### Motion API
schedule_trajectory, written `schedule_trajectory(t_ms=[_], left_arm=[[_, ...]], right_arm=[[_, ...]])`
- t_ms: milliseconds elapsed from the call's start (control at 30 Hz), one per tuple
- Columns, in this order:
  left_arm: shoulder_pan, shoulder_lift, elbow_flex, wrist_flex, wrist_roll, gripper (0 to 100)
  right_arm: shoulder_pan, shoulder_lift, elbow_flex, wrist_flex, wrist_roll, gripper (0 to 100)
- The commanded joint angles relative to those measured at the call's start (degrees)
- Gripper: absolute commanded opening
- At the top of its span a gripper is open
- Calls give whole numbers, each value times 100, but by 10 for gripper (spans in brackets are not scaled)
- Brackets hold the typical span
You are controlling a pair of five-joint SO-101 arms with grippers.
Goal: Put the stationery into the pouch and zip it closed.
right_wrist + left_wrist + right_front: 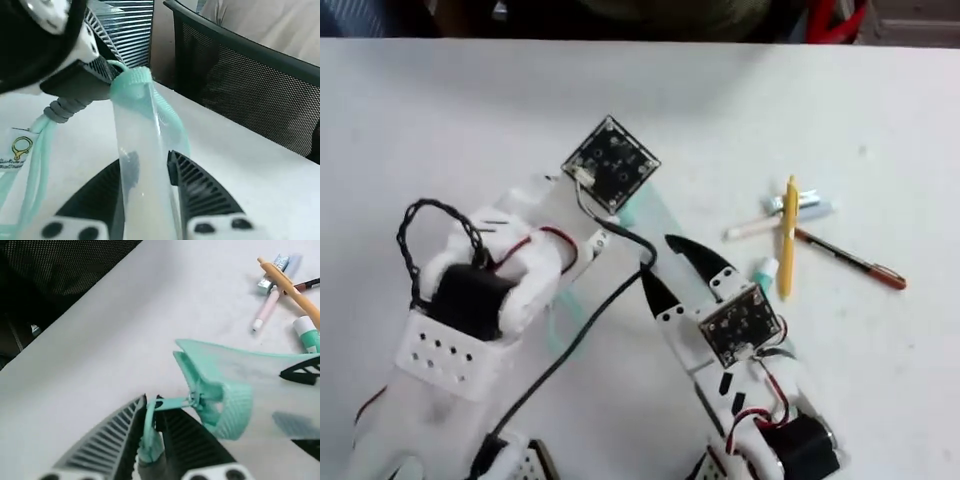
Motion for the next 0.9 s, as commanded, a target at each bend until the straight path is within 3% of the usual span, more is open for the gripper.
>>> schedule_trajectory(t_ms=[0,233,700,867], left_arm=[[-743,-4,114,-255,-18,32],[-1015,48,88,-281,-18,34],[-1209,40,1073,-1389,-18,34],[-1297,-13,905,-1134,-18,34]], right_arm=[[295,-145,-1020,-40,-62,18],[330,-154,-1336,-48,-79,18],[295,-119,-2796,136,-44,18],[330,-110,-2242,127,-44,18]])
